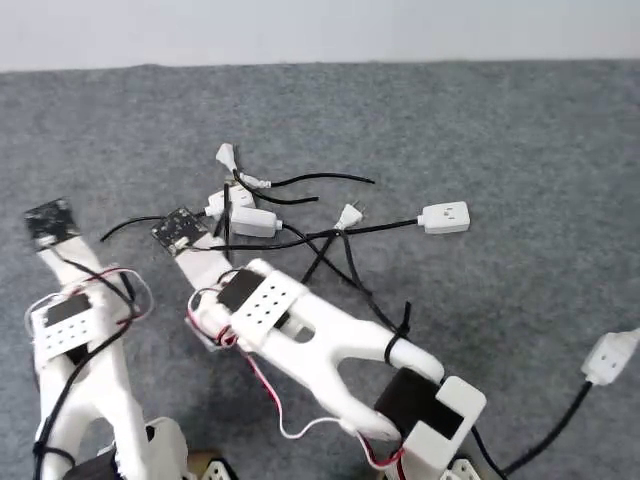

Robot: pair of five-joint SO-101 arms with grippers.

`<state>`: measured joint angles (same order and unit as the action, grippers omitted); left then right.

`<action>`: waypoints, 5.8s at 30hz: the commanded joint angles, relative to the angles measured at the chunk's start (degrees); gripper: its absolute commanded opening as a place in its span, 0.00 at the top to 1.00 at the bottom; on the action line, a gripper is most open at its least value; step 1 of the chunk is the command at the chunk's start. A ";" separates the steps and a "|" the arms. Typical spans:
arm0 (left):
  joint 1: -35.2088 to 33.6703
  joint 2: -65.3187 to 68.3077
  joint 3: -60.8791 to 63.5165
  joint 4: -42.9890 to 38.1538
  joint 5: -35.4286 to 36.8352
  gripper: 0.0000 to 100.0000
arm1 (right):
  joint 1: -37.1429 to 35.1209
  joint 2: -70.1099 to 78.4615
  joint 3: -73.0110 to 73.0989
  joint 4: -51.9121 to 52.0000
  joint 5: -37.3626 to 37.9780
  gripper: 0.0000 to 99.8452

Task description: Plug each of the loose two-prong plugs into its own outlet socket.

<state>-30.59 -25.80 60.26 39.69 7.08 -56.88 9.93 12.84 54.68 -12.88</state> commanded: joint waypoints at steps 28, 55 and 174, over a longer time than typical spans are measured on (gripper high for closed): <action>-1.67 0.00 -1.98 -3.87 5.19 0.95 | 9.27 -0.40 -11.52 12.70 1.41 0.99; 10.73 -0.09 3.38 -3.87 4.92 0.88 | 89.71 -51.65 37.45 7.60 40.53 0.99; 2.46 13.54 -8.31 -3.87 7.82 0.88 | 56.92 46.81 -86.24 28.44 43.96 0.99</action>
<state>-27.87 -12.00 54.81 35.56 15.52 -2.55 62.68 -66.46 80.97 33.71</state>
